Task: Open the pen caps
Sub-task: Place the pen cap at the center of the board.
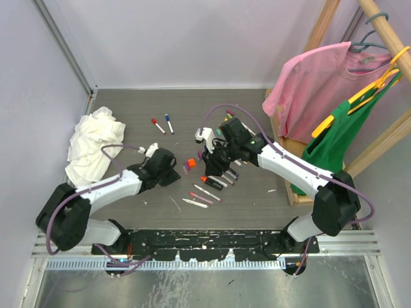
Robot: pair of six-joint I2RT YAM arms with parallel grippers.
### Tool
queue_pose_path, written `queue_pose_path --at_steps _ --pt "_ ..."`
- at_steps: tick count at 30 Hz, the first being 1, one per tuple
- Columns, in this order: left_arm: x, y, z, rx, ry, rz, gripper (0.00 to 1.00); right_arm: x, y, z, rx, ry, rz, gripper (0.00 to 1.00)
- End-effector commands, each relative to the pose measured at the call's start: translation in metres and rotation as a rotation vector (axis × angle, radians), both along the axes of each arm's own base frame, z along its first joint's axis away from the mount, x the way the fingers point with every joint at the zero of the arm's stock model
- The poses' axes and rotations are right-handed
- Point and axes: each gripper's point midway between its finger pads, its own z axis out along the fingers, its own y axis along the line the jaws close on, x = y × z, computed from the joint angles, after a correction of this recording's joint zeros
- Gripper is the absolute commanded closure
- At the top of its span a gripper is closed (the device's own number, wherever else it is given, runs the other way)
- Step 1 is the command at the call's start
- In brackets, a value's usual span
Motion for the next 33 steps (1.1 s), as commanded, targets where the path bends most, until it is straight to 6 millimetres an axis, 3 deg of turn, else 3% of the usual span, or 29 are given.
queue_pose_path --at_steps 1,9,15,18,22,26,33 --pt "0.001 0.007 -0.012 0.208 0.051 -0.018 0.94 0.0 0.003 0.012 0.041 -0.023 0.026 0.59" --pt "0.008 -0.006 -0.022 0.274 0.116 -0.063 0.9 0.001 0.001 0.011 0.036 -0.027 0.021 0.59" --pt "0.007 -0.004 -0.03 0.304 0.133 -0.061 0.69 0.001 0.0 0.011 0.036 -0.026 0.021 0.6" --pt "0.007 -0.002 -0.03 0.311 0.131 -0.056 0.65 0.002 0.0 0.011 0.036 -0.026 0.02 0.59" --pt "0.014 -0.002 -0.017 0.322 0.089 -0.068 0.62 0.003 -0.001 0.013 0.039 -0.032 0.016 0.6" --pt "0.03 -0.002 0.009 0.363 0.013 -0.097 0.58 0.006 -0.004 0.016 0.04 -0.051 0.007 0.59" --pt "0.073 0.015 0.037 0.375 -0.099 -0.089 0.34 0.01 -0.01 0.021 0.049 -0.064 -0.011 0.59"
